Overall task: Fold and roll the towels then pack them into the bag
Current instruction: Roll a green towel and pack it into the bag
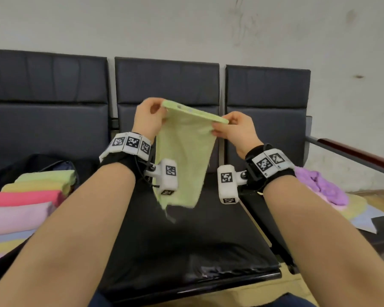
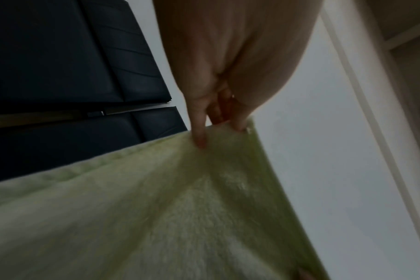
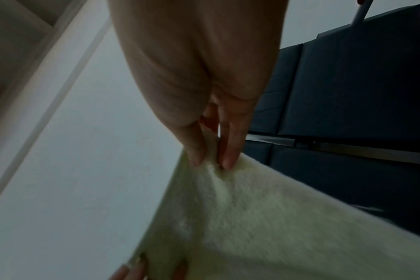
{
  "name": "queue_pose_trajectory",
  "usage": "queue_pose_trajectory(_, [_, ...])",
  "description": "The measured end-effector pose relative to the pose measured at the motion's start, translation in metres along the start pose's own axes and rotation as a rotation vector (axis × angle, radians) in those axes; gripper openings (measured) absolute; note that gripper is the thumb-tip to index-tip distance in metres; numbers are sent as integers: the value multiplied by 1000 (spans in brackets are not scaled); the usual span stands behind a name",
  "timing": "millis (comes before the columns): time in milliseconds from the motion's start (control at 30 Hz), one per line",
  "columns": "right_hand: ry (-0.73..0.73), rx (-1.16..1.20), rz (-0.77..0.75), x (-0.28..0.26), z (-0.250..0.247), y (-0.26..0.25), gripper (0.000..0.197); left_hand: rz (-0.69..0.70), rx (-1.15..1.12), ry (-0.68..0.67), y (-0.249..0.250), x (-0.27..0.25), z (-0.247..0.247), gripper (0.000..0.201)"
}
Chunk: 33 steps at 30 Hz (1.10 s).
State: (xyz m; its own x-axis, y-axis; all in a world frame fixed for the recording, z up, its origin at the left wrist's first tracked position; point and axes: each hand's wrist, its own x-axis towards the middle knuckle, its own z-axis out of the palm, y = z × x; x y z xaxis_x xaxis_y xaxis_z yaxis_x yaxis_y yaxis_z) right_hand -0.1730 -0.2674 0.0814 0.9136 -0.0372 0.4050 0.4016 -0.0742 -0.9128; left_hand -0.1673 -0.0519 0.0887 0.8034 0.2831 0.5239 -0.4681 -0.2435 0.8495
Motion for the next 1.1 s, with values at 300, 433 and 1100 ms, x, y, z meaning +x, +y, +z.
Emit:
queue_pose_trajectory(300, [-183, -421, 141, -26, 4, 139, 24, -198, 360, -286, -131, -61, -5, 21])
queue_pose_trajectory(433, [-506, -719, 337, -64, 8, 203, 29, -446, 673, -595, -188, -118, -14, 30])
queue_pose_trajectory(1100, [-756, -532, 473, -92, -21, 209, 9, -686, 580, -987, -190, -154, -30, 15])
